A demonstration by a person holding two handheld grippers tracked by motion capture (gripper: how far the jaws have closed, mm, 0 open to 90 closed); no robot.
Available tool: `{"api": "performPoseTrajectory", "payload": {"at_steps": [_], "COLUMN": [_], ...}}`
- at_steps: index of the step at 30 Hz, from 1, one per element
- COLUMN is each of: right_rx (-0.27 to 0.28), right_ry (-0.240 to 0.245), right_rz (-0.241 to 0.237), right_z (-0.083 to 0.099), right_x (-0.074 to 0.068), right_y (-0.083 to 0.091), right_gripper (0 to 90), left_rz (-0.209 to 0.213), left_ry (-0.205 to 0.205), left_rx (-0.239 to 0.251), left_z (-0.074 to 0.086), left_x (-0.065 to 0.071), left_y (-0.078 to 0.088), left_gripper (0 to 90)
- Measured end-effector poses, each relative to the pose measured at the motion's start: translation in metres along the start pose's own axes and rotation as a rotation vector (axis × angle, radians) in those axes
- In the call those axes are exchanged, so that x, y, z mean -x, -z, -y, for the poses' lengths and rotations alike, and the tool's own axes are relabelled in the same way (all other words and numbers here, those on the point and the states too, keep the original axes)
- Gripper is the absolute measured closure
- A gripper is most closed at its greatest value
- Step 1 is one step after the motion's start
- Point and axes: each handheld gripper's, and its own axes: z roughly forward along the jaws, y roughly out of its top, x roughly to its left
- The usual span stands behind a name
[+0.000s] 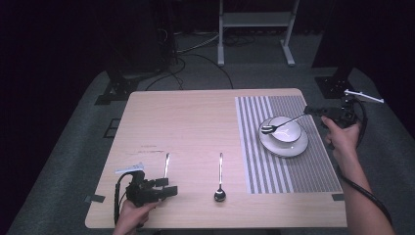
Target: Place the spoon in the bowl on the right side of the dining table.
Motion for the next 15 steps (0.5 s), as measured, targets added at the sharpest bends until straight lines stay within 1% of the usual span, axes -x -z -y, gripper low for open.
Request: {"api": "performPoseTrajectory", "payload": {"at_steps": [5, 11, 15], "right_rx": [0.030, 0.046, 0.061], "right_ry": [-0.017, -0.025, -0.038], "right_rz": [0.016, 0.053, 0.065], "right_z": [-0.002, -0.003, -0.002], "right_x": [0.008, 0.014, 0.019], "right_y": [0.007, 0.014, 0.017], "right_gripper": [88.6, 88.6, 88.7], "left_rz": [0.006, 0.005, 0.005], "left_ry": [-0.001, -0.003, -0.004], "left_rx": [-0.004, -0.008, -0.008], "left_z": [0.000, 0.001, 0.001], "left_x": [0.002, 0.002, 0.002], "left_y": [-0.001, -0.001, -0.001], "left_gripper": [3.6, 3.6, 3.6]}}
